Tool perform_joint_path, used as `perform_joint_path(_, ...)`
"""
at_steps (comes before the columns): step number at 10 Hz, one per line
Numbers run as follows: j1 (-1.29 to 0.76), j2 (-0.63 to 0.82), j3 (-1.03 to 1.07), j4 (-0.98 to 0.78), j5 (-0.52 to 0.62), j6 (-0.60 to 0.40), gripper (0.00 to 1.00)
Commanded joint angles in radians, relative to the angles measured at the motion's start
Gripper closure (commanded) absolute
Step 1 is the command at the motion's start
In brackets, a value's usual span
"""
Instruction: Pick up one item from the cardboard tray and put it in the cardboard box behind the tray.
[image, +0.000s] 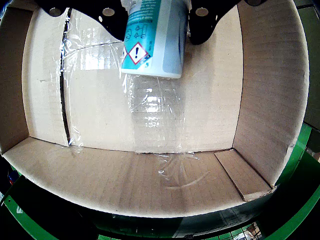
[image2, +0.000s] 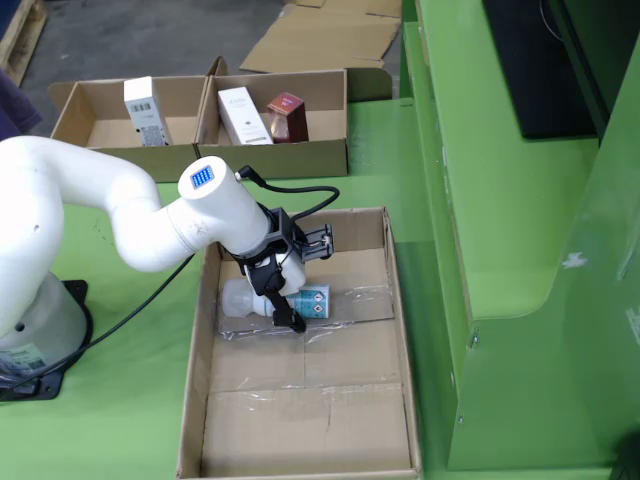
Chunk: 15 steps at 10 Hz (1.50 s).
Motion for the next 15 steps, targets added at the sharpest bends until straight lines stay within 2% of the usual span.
perform_joint_path(1,0.007,0.018,0.028,-0.02,-0.006,-0.006,1.0)
perform_joint_path(6,0.014,0.178,-0.019,-0.037,-0.018,-0.016,1.0)
perform_joint_path(15,0.018,0.277,0.02,-0.131,-0.045,-0.01,1.0)
